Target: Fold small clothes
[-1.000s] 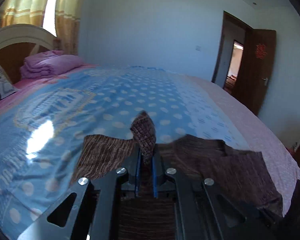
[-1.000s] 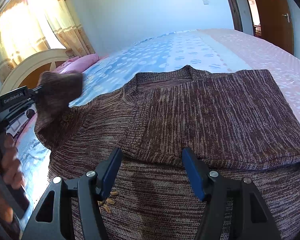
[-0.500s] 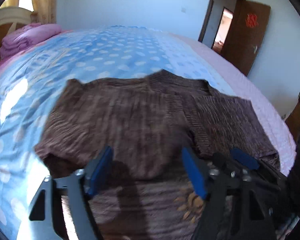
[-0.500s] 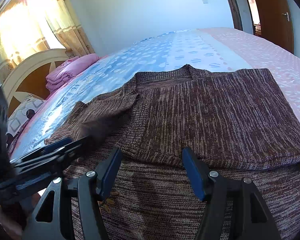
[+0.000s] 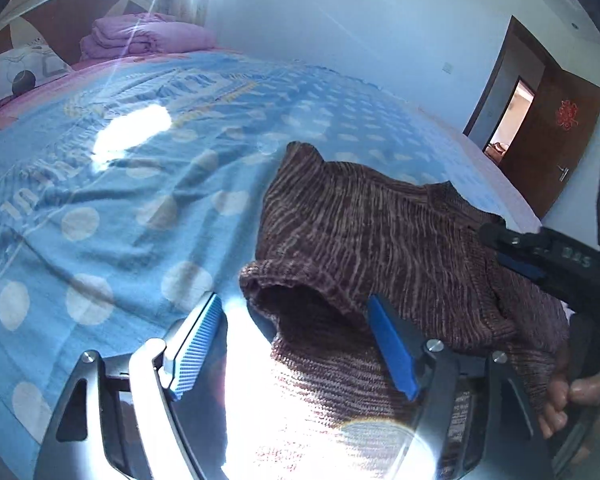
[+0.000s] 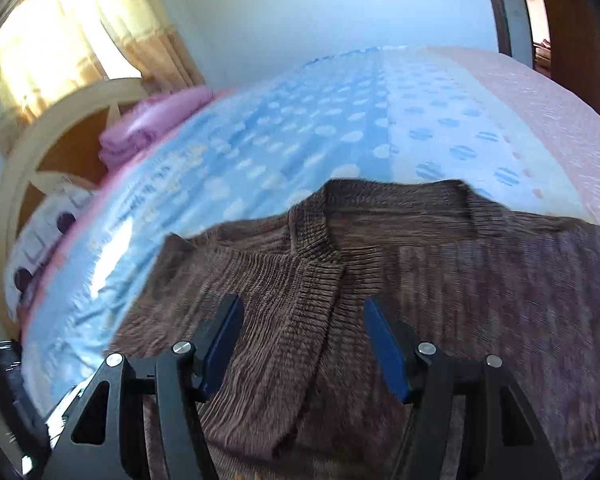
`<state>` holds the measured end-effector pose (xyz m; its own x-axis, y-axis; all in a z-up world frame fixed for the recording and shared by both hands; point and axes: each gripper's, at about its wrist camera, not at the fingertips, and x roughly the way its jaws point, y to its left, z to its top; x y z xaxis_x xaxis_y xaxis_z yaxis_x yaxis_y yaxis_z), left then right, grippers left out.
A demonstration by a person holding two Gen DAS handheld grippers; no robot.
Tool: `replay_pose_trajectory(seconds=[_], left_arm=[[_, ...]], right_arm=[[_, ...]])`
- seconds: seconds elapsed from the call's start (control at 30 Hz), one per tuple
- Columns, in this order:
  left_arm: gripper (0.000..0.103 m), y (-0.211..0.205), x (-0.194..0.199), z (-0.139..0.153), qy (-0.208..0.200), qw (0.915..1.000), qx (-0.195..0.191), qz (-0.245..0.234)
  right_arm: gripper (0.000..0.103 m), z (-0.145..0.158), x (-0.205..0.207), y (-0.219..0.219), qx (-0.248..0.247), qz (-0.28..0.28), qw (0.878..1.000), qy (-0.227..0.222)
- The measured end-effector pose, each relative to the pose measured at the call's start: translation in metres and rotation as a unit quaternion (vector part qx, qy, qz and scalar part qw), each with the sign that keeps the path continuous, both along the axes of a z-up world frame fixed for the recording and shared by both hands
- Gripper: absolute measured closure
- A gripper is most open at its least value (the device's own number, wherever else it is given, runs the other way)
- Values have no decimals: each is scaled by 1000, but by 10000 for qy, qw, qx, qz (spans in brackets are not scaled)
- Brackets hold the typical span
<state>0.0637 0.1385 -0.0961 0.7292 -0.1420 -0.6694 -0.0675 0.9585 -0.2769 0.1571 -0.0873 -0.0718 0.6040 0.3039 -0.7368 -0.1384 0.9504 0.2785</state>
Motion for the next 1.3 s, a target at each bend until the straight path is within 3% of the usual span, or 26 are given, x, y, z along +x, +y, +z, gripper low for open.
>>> replay_pose_trajectory(seconds=[0.1,0.13,0.17,0.3,0.43,0.63,0.8,0.9,1.03,1.1,1.17,1.3], left_arm=[[23,3,1,0,-5,10000,24,6],[21,3,3,0,0,10000,50,-15],[19,2,4,0,2,10000,75,-47],[18,3,4,-1,-34,10000,63,-63],[16,8,7,-3,-69,9998,-152,-79],[16,11,8,-3,-82,9996,-249,-49],[16,9,10,-4,-51,9999,-146,-15],[16,7,12,-4,-20,10000,-72,1],[16,11,12,-5,-33,9999,-148,73],[18,13,12,-5,-46,9997,-177,166],[18,12,11,-5,-43,9997,-127,220],[18,8,15,-5,64,9996,39,273]], right_arm=[[64,-14,8,24,-609,232,9979,11],[73,-14,7,28,-786,265,9965,-31],[88,-13,7,32,-833,312,9960,-47],[94,-3,-1,37,-945,327,9946,-282],[94,30,-11,33,-809,330,9937,-705],[94,77,-26,10,-1068,265,9877,-1111],[94,55,-17,-22,-1081,85,9915,-713],[84,27,-10,-42,-919,-107,9955,-220],[82,22,-33,-90,-247,-926,9952,-204],[71,24,-51,-106,98,-1135,9932,-247],[52,24,-65,-111,322,-1144,9925,-273],[50,21,-72,-103,554,-966,9935,-223]])
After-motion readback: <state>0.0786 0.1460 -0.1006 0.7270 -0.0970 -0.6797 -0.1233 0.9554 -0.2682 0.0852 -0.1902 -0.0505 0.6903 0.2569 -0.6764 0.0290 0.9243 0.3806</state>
